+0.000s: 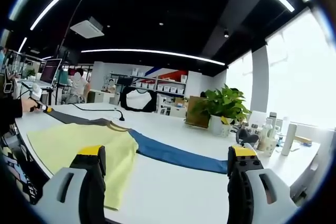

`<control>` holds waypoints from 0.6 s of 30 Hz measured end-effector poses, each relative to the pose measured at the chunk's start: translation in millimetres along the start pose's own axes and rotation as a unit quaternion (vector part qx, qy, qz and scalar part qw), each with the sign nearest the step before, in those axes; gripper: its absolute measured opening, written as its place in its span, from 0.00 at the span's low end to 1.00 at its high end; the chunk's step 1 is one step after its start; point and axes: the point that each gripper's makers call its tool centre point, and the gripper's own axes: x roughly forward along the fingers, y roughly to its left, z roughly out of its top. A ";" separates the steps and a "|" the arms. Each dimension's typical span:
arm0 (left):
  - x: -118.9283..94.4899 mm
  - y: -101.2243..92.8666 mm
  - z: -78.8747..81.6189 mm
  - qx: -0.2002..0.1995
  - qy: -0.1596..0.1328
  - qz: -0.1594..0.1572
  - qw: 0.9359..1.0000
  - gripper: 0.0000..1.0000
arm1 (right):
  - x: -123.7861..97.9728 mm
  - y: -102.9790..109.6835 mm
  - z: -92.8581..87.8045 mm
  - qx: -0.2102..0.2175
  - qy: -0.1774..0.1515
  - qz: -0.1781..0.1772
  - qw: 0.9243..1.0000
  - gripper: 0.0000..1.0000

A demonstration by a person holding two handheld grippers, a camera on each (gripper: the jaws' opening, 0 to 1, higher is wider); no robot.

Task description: Fold the garment on the visible template until the final outline fits inside the template.

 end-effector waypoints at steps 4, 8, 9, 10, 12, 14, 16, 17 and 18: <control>3.6 0.4 0.4 0.038 0.027 0.004 0.999 0.06 | -1.6 -3.2 -0.3 0.001 0.000 -0.004 1.000 0.99; 6.5 -0.1 0.7 0.037 0.050 -0.017 0.998 0.04 | -2.3 -4.3 0.4 0.001 -0.002 -0.006 1.000 0.99; 6.8 -0.8 0.5 0.010 0.049 -0.018 0.999 0.04 | -2.3 -4.3 -0.1 0.001 -0.001 -0.006 1.000 0.99; 7.8 -0.9 1.4 -0.012 0.045 -0.019 0.999 0.03 | -2.4 -4.1 -0.6 0.000 0.000 -0.005 1.000 0.99; 7.5 2.2 2.0 -0.022 0.039 -0.016 0.999 0.02 | -2.6 -4.4 -1.5 0.000 0.000 -0.004 1.000 0.99; 8.1 2.6 2.5 -0.039 0.037 -0.006 0.999 0.02 | -2.9 -6.8 -2.0 0.002 -0.001 -0.007 1.000 0.99; 9.5 2.1 2.8 -0.035 0.033 -0.004 0.999 0.02 | -3.3 -8.5 -1.8 0.003 -0.001 -0.009 1.000 0.99; 10.1 1.9 2.6 -0.037 0.032 -0.003 0.999 0.02 | -3.6 -9.2 -1.5 0.001 -0.001 -0.010 1.000 0.99; 10.0 2.2 3.1 -0.042 0.030 -0.002 0.999 0.02 | -3.9 -9.2 -1.4 -0.001 -0.001 -0.010 1.000 0.99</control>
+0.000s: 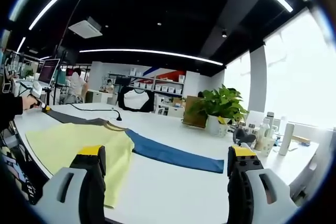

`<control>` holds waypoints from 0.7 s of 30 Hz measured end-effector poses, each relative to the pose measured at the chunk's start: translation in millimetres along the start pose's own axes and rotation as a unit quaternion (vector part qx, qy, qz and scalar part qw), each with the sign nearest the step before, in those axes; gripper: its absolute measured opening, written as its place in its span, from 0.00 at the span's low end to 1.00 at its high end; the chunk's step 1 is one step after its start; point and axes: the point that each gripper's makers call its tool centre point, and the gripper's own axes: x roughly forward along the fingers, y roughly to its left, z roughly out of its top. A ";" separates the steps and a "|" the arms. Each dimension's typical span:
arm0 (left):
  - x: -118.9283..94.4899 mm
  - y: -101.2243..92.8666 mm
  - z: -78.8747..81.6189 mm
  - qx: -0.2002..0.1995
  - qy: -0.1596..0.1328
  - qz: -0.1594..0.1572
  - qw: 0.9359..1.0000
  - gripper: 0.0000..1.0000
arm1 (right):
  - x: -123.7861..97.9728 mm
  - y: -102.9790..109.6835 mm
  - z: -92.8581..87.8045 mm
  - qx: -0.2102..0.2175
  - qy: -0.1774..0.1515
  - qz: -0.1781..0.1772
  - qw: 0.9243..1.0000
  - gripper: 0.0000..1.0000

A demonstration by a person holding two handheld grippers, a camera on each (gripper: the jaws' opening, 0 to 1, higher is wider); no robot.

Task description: Fold the garment on the visible template until the final outline fits inside the template.

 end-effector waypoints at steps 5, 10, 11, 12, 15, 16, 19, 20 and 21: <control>-2.8 -2.6 10.3 -0.010 -0.016 -0.001 1.000 0.02 | 0.7 1.2 -1.5 -0.002 0.004 0.002 1.000 0.99; -12.1 -9.1 32.2 0.013 -0.029 -0.005 0.999 0.02 | 1.5 1.5 -5.1 0.001 0.009 0.004 1.000 0.99; -13.7 -10.7 35.4 0.017 -0.030 -0.002 0.999 0.02 | 1.6 1.5 -5.9 0.001 0.010 0.004 1.000 0.99; -15.4 -12.7 39.1 0.017 -0.034 -0.003 0.999 0.02 | 1.7 1.9 -6.3 0.001 0.010 0.004 1.000 0.99; -18.9 -19.2 52.0 0.015 -0.041 -0.010 0.999 0.02 | 1.7 3.2 -8.1 0.002 0.013 0.007 1.000 0.99; -21.1 -23.2 57.5 0.014 -0.045 -0.014 0.999 0.02 | 1.4 3.8 -9.1 0.004 0.014 0.008 1.000 0.99; -26.8 -32.1 71.2 0.010 -0.058 -0.024 0.998 0.02 | 1.0 4.2 -10.8 0.005 0.017 0.008 1.000 0.99; -28.2 -35.8 74.8 0.005 -0.061 -0.031 0.998 0.02 | 0.7 4.0 -11.1 0.005 0.017 0.008 1.000 0.99; -30.0 -39.2 80.5 0.002 -0.065 -0.037 0.997 0.02 | 0.5 3.5 -10.9 0.006 0.016 0.007 1.000 0.99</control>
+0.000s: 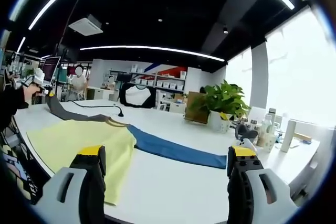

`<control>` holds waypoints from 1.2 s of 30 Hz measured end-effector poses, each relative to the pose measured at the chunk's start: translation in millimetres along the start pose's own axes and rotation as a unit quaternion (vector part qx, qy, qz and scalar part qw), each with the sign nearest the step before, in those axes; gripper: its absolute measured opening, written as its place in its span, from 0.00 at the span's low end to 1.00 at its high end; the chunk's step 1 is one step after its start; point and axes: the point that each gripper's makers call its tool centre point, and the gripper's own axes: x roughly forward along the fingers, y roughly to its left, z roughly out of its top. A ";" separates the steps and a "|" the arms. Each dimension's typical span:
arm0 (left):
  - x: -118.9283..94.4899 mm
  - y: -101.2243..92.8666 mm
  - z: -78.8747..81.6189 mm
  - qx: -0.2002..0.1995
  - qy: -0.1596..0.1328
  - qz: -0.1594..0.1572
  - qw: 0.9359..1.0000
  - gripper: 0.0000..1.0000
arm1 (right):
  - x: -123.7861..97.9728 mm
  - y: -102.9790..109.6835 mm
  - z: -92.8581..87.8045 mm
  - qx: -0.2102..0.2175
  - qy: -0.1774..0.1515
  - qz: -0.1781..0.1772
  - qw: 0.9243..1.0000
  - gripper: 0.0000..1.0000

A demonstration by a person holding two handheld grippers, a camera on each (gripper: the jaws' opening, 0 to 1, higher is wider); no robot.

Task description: Fold the garment on the visible template until the final outline fits inside the template.

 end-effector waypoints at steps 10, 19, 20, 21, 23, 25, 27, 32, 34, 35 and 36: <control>-7.2 -29.4 35.4 -0.023 -0.026 -0.034 0.999 0.01 | -2.8 -2.8 -1.3 0.005 -0.001 -0.003 1.000 0.99; -11.3 -71.0 75.9 -0.021 -0.054 -0.073 0.996 0.01 | -0.1 -3.0 -8.2 0.008 0.005 0.000 1.000 0.99; -11.7 -75.9 79.1 -0.022 -0.054 -0.077 0.995 0.01 | 0.1 -3.7 -9.3 0.009 0.005 -0.001 1.000 0.99; -11.2 -81.4 84.1 -0.027 -0.056 -0.081 0.995 0.01 | 0.9 -4.3 -10.8 0.011 0.007 -0.001 1.000 0.99; -9.9 -91.1 91.3 -0.032 -0.058 -0.091 0.994 0.01 | 1.7 -4.7 -11.9 0.013 0.009 -0.001 1.000 0.99; -8.6 -103.3 100.9 -0.042 -0.060 -0.104 0.992 0.01 | 2.0 -5.1 -11.5 0.013 0.007 -0.001 1.000 0.99; -8.3 -111.5 107.5 -0.038 -0.064 -0.109 0.991 0.01 | 2.2 -5.7 -11.8 0.012 0.007 -0.001 1.000 0.99; -10.4 -141.9 125.9 -0.032 -0.072 -0.134 0.988 0.01 | 1.7 -7.9 -13.4 0.013 0.008 -0.003 1.000 0.99; -11.8 -157.7 133.0 -0.025 -0.075 -0.144 0.986 0.01 | 1.2 -8.2 -14.1 0.014 0.010 -0.003 1.000 0.99; -12.1 -163.8 136.2 -0.021 -0.076 -0.149 0.986 0.01 | 0.9 -8.2 -14.0 0.014 0.010 -0.003 1.000 0.99; -12.9 -170.2 139.4 -0.018 -0.078 -0.153 0.985 0.01 | 0.7 -8.6 -13.6 0.014 0.009 -0.004 1.000 0.99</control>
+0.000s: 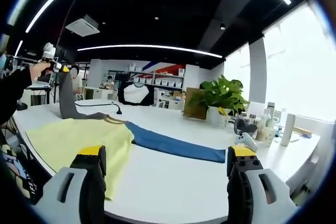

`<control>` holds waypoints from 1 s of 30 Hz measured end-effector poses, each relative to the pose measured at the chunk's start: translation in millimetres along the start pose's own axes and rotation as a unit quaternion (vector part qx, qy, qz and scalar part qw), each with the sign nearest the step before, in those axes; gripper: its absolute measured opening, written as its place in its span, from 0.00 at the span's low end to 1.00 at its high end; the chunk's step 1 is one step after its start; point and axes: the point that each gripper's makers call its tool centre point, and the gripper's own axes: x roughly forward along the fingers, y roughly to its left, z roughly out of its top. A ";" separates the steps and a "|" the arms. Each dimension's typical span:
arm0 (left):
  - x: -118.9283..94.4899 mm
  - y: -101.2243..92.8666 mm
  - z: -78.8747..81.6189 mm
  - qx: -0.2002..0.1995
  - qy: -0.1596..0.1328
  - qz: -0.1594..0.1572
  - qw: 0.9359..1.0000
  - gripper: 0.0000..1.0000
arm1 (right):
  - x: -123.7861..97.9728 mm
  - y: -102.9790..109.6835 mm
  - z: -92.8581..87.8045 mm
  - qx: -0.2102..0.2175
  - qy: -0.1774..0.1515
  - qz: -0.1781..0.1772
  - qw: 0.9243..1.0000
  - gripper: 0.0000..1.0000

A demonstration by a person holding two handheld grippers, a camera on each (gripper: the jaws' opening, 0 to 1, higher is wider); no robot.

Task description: Fold the garment on the visible template until the final outline fits inside the template.

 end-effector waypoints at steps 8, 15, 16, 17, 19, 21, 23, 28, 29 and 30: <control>25.2 -68.6 16.1 0.025 -0.004 -0.054 0.998 0.02 | -1.2 -4.2 -1.2 0.004 -0.002 -0.003 1.000 0.99; 51.2 -128.9 9.9 0.041 0.014 -0.100 0.994 0.02 | -4.1 -8.1 -3.6 0.008 -0.001 -0.007 1.000 0.99; 55.3 -143.0 8.3 0.037 0.017 -0.122 0.992 0.02 | -4.2 -8.8 -3.4 0.009 -0.001 -0.009 1.000 0.99; 58.6 -150.4 7.7 0.034 0.018 -0.130 0.991 0.02 | -4.2 -9.4 -3.0 0.010 -0.002 -0.010 1.000 0.99; 64.5 -160.6 5.4 0.038 0.020 -0.135 0.990 0.02 | -4.2 -9.2 -3.0 0.011 -0.003 -0.010 1.000 0.99; 71.6 -178.5 -0.7 0.042 0.022 -0.153 0.987 0.02 | -4.0 -7.9 -5.2 0.014 0.000 -0.007 1.000 0.99; 78.5 -192.4 -11.6 0.032 0.035 -0.165 0.985 0.02 | -3.5 -7.9 -6.8 0.015 0.002 -0.005 1.000 0.99; 90.4 -218.4 -36.9 0.047 0.052 -0.180 0.981 0.02 | -3.9 -11.1 -7.7 0.017 0.003 -0.008 1.000 0.99; 91.8 -222.1 -39.9 0.045 0.052 -0.184 0.980 0.02 | -4.2 -11.7 -7.9 0.017 0.003 -0.009 1.000 0.99; 94.9 -227.1 -46.1 0.045 0.057 -0.187 0.980 0.02 | -4.5 -12.7 -8.7 0.017 0.003 -0.009 1.000 0.99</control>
